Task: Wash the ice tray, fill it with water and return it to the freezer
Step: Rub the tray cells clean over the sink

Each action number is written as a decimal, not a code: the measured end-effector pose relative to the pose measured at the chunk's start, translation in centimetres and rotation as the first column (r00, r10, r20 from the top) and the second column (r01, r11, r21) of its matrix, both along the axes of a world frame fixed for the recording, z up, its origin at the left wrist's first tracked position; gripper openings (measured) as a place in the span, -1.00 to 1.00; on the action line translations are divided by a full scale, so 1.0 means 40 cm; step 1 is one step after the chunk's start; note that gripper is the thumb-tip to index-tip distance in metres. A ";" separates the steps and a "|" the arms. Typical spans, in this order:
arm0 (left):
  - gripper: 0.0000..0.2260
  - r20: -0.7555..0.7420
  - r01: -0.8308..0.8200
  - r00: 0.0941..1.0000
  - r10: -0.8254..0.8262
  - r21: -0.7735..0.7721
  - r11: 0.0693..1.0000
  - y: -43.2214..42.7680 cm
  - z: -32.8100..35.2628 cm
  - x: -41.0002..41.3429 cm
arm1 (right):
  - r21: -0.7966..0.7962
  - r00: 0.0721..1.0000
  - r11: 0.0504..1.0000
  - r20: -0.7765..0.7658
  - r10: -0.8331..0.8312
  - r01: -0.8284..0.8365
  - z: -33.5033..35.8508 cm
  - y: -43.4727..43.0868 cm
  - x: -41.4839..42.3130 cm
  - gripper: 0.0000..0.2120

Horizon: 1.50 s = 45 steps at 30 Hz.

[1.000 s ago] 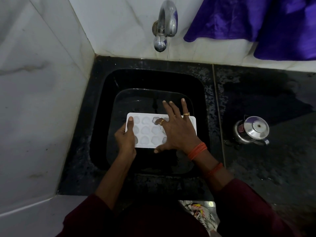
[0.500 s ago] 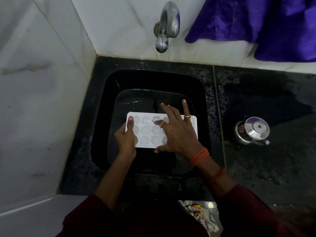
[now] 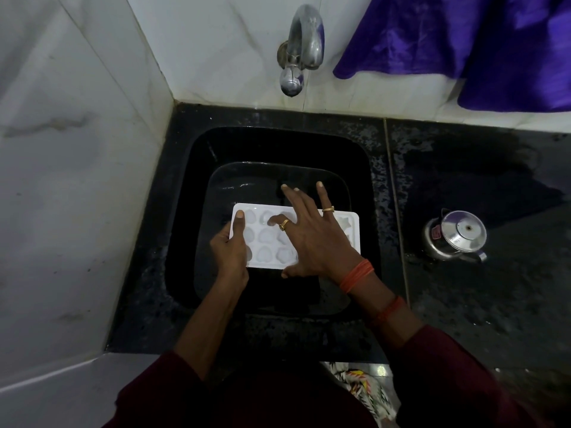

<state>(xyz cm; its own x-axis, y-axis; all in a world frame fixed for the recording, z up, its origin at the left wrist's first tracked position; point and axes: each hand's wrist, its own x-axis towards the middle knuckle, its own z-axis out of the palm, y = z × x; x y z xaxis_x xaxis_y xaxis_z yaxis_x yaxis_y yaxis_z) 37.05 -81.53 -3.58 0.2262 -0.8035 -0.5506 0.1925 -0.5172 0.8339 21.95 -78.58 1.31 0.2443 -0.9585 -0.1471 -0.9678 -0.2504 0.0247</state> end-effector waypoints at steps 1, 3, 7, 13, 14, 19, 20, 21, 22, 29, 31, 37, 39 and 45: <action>-0.78 0.001 0.003 1.000 -0.003 0.001 1.000 0.000 0.000 -0.001 | 0.012 1.000 1.000 -0.007 -0.001 0.001 0.000 -0.002 0.000 0.03; -0.77 0.002 0.010 1.000 -0.010 0.006 1.000 0.000 -0.001 -0.004 | 0.035 1.000 0.999 -0.022 0.001 0.000 0.000 -0.008 0.000 0.04; -0.77 -0.002 0.006 1.000 -0.006 0.009 1.000 0.002 -0.006 -0.007 | 0.085 0.999 0.996 -0.036 0.029 -0.026 0.002 -0.020 -0.001 0.06; -0.76 0.006 -0.001 1.000 0.001 0.018 1.000 -0.004 -0.010 0.000 | 0.031 0.998 0.999 -0.052 0.044 -0.043 0.005 -0.021 0.011 -0.01; -0.76 0.010 -0.003 1.000 0.003 0.016 1.000 -0.007 -0.010 0.002 | 0.024 0.998 0.999 -0.044 0.045 -0.044 0.005 -0.020 0.012 -0.01; -0.78 0.007 -0.005 1.000 0.005 0.008 1.000 -0.009 -0.012 -0.001 | 0.040 0.998 0.998 -0.044 0.044 -0.043 -0.002 -0.022 0.017 -0.01; -0.78 0.006 -0.002 1.000 0.002 0.007 1.000 -0.008 -0.013 -0.003 | 0.050 0.998 0.998 -0.047 0.045 -0.043 -0.003 -0.023 0.019 0.01; -0.78 0.005 0.001 1.000 -0.001 0.001 1.000 -0.007 -0.013 -0.004 | 0.055 0.998 0.998 -0.050 0.045 -0.042 -0.005 -0.024 0.021 0.03; -0.77 0.004 0.001 1.000 -0.001 -0.005 1.000 -0.006 -0.013 -0.003 | 0.054 0.998 0.998 -0.052 0.045 -0.043 -0.006 -0.026 0.023 0.04; -0.77 -0.001 -0.004 1.000 0.004 -0.014 1.000 -0.004 -0.009 -0.001 | 0.018 0.997 0.998 -0.049 0.055 -0.054 -0.009 -0.030 0.035 -0.02; -0.77 -0.006 -0.004 1.000 0.004 -0.007 1.000 -0.003 -0.007 -0.001 | 0.012 0.997 0.999 -0.054 0.052 -0.052 -0.007 -0.030 0.036 -0.04; -0.78 -0.010 0.013 1.000 -0.013 -0.003 1.000 -0.004 -0.008 -0.006 | 0.052 0.994 0.998 -0.106 0.040 -0.034 0.007 -0.038 0.033 0.07; -0.78 -0.007 0.021 1.000 -0.021 -0.005 1.000 -0.003 -0.007 -0.009 | 0.063 0.992 0.998 -0.119 0.035 -0.027 0.011 -0.039 0.031 0.10; -0.77 -0.017 0.020 1.000 -0.020 0.008 1.000 -0.003 -0.004 -0.018 | 0.061 0.987 0.998 -0.158 0.036 -0.027 0.022 -0.031 0.032 0.08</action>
<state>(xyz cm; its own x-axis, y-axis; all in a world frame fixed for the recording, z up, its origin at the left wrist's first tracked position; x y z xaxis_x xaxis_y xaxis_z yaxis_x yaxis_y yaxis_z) 36.33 -81.66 -3.75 0.2004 -0.8032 -0.5610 0.1960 -0.5282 0.8262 23.24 -79.82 2.20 0.2435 -0.9392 -0.2420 -0.9444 -0.2865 0.1616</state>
